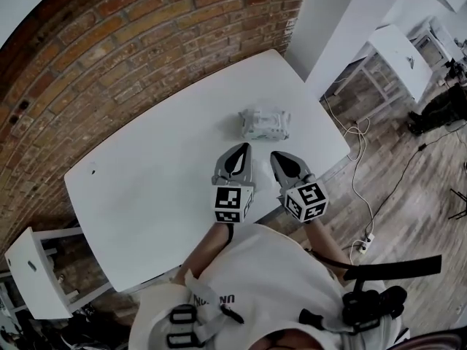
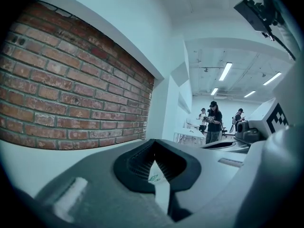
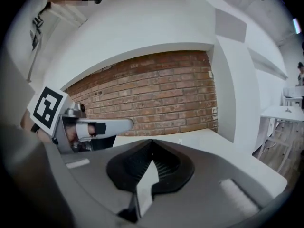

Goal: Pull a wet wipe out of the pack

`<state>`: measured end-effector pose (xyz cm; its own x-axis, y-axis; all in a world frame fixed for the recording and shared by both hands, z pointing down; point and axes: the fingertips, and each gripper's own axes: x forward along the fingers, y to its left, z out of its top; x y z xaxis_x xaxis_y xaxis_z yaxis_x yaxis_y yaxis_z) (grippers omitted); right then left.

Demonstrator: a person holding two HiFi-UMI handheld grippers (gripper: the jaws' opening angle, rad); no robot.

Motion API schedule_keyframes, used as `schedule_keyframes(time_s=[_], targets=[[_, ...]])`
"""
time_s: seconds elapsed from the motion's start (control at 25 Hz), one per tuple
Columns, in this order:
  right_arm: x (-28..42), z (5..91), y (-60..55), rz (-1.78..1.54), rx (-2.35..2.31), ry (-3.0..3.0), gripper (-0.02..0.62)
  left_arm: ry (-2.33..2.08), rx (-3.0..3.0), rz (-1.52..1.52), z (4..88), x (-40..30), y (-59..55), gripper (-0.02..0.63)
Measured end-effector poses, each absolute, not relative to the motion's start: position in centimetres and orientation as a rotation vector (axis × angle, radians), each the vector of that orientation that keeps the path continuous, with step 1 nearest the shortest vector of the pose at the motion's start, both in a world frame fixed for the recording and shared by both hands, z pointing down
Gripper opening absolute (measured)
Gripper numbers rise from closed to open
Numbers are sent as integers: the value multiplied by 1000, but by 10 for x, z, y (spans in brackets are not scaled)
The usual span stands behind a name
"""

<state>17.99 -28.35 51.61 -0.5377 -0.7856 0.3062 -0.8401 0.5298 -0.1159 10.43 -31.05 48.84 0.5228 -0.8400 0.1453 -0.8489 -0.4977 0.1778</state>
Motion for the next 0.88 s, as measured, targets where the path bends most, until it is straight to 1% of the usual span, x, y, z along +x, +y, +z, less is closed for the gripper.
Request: schedule_keyframes(time_s=[0.24,0.4,0.88], targets=[[177,481,-296,166,1540,-2547,6,-1454,2564,57,482,104,-311,3],[178,478,-299,181,1603,-2540,6,-1452,2573,61,480,105,-310,3],[180,484,-302,201,1582,-2539,6,-1458,2564,64,482,105,-311,3]])
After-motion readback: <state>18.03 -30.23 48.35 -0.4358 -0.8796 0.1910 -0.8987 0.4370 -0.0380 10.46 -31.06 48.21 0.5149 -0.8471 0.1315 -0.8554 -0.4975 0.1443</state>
